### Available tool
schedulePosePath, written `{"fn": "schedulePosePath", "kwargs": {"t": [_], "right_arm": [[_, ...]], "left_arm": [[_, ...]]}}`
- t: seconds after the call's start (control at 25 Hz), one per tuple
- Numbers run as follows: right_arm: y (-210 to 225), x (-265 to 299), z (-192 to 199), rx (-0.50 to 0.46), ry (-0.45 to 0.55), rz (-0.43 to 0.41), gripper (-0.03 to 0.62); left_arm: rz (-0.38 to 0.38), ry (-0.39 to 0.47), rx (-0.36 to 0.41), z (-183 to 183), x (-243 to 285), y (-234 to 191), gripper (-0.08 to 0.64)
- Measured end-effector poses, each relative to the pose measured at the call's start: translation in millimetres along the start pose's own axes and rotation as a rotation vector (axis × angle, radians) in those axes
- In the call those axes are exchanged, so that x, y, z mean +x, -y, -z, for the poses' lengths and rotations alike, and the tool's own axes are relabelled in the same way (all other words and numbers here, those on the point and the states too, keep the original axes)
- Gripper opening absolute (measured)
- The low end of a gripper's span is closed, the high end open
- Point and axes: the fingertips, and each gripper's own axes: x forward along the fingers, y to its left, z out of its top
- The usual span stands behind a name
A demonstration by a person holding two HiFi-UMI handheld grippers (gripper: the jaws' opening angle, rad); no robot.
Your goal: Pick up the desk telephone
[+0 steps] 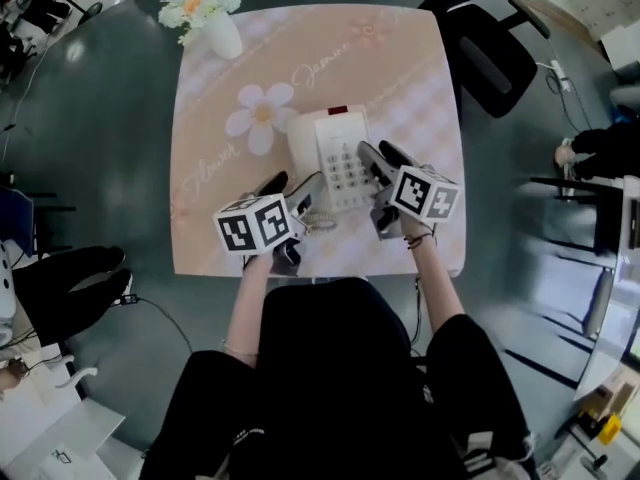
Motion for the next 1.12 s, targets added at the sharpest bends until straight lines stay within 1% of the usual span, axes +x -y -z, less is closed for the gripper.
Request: {"fn": "schedulePosePath", "kwargs": {"t": [0.16,0.32,0.52,0.64,0.8,0.96,1.04,1.12], "right_arm": [[6.4,11.1,2.5,0.068,-0.052,-0.036,0.238],[7.8,21.0,13.2,0.122,-0.161,-0.084,0.238],[11.0,26.4,18.9,0.167,-0.236,-0.098,0.238],[10.9,29.9,23.0,0.183,-0.284,-0.103,0.238],[9.0,32.5,24.9,0.23,-0.322,-0.147,0.222],[6.5,31.6,29.8,0.303,-0.358,-0.161,0.219],[6.3,32.3,30.3,0.31,-0.365,-0.166,0.219],[6.9,33.1,29.4,0.297,-0.366,-0.169,0.219]], "left_arm": [[-0.007,-0.026,-0.041,4.7,12.8,-6.4,0.345],[-0.003,-0.042,-0.085,7.0,19.7,-7.4,0.345],[-0.006,-0.061,-0.109,7.8,25.1,-12.5,0.345],[0.017,-0.084,-0.14,9.2,28.1,-13.2,0.345],[0.057,-0.12,-0.183,12.8,31.4,-12.3,0.345],[0.082,-0.16,-0.182,17.2,35.5,-9.6,0.344],[0.089,-0.164,-0.182,17.4,36.5,-9.8,0.344],[0.094,-0.165,-0.183,17.1,36.9,-9.9,0.345]]}}
